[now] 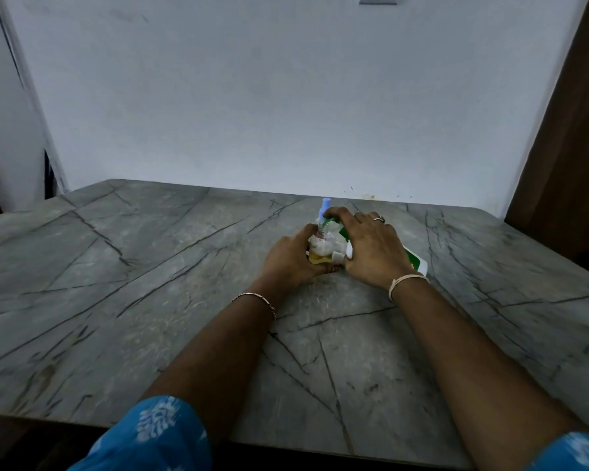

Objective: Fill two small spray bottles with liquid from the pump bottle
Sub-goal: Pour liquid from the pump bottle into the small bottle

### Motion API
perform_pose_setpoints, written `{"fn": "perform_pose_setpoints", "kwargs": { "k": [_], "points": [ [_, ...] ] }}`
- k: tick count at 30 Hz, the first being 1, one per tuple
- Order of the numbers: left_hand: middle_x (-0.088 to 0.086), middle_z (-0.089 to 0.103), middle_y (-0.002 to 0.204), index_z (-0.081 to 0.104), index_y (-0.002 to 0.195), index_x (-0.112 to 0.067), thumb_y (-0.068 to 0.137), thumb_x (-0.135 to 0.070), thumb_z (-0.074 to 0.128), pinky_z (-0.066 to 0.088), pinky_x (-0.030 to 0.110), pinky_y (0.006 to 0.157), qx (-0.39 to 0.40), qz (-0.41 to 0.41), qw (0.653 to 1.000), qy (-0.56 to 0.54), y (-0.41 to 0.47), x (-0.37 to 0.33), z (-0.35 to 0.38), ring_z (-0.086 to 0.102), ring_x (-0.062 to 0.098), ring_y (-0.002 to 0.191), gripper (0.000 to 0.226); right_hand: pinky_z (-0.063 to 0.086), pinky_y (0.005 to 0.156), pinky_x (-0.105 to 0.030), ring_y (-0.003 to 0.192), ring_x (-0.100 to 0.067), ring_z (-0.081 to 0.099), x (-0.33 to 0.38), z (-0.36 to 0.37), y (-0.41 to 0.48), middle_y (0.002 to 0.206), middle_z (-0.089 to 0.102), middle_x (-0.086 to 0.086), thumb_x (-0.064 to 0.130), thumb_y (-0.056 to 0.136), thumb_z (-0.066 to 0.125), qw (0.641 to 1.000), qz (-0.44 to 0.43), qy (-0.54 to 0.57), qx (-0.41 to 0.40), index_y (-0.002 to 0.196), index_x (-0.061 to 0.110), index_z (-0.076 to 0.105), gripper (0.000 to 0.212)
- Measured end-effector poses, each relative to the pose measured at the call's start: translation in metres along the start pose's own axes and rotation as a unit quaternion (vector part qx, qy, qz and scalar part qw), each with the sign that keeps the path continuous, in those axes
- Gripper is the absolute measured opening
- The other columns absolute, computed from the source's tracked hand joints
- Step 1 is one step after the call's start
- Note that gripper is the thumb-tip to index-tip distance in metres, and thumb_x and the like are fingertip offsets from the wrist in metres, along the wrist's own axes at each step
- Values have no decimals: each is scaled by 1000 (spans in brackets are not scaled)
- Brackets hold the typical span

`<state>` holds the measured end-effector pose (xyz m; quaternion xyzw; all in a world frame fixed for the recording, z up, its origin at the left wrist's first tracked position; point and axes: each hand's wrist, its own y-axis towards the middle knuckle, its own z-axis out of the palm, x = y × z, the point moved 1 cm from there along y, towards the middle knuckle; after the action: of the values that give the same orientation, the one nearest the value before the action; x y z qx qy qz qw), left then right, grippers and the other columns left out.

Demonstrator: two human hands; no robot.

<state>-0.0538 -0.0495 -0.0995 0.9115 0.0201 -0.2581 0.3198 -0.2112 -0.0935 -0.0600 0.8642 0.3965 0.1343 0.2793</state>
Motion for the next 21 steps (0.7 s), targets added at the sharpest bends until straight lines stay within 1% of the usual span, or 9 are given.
{"fn": "perform_pose_setpoints", "kwargs": {
  "k": [4, 9, 12, 15, 21],
  "points": [
    [-5, 70, 105, 49, 125, -28, 62, -60, 77, 46, 21, 71, -3, 3, 1000, -5, 0, 0, -1, 66, 14, 90, 77, 43, 87, -41, 106, -29, 51, 3, 0, 2, 107, 59, -5, 23, 71, 73, 1000, 4, 6, -3, 137, 35, 31, 78],
    [-6, 70, 104, 49, 125, -27, 61, -61, 77, 42, 18, 69, -8, 0, 1000, -7, -1, 0, -1, 66, 13, 88, 77, 45, 86, -42, 104, -29, 51, 0, 1, 0, 103, 59, -5, 24, 72, 72, 1000, 0, 0, -1, 140, 40, 25, 84],
    [-6, 70, 103, 49, 125, -27, 61, -61, 77, 44, 19, 70, -7, 2, 1000, 0, -1, 0, -1, 66, 13, 88, 77, 45, 83, -39, 101, -29, 52, -2, 0, -2, 101, 58, -4, 24, 72, 73, 1000, -3, -2, -2, 141, 42, 22, 88],
    [-5, 70, 102, 50, 123, -28, 61, -60, 77, 47, 21, 71, -2, 0, 1000, -2, -1, 0, -1, 66, 14, 88, 75, 45, 85, -40, 103, -29, 52, -2, 0, -3, 103, 59, -5, 25, 72, 73, 1000, 0, 7, 5, 140, 43, 23, 86],
    [-3, 70, 106, 49, 128, -28, 65, -58, 77, 53, 29, 79, 13, -4, 1000, -12, 1, 2, -2, 67, 14, 89, 75, 43, 89, -42, 107, -29, 52, 2, 0, 1, 110, 60, -5, 23, 70, 75, 1000, 10, 13, 9, 137, 36, 29, 82]
  ]
}}
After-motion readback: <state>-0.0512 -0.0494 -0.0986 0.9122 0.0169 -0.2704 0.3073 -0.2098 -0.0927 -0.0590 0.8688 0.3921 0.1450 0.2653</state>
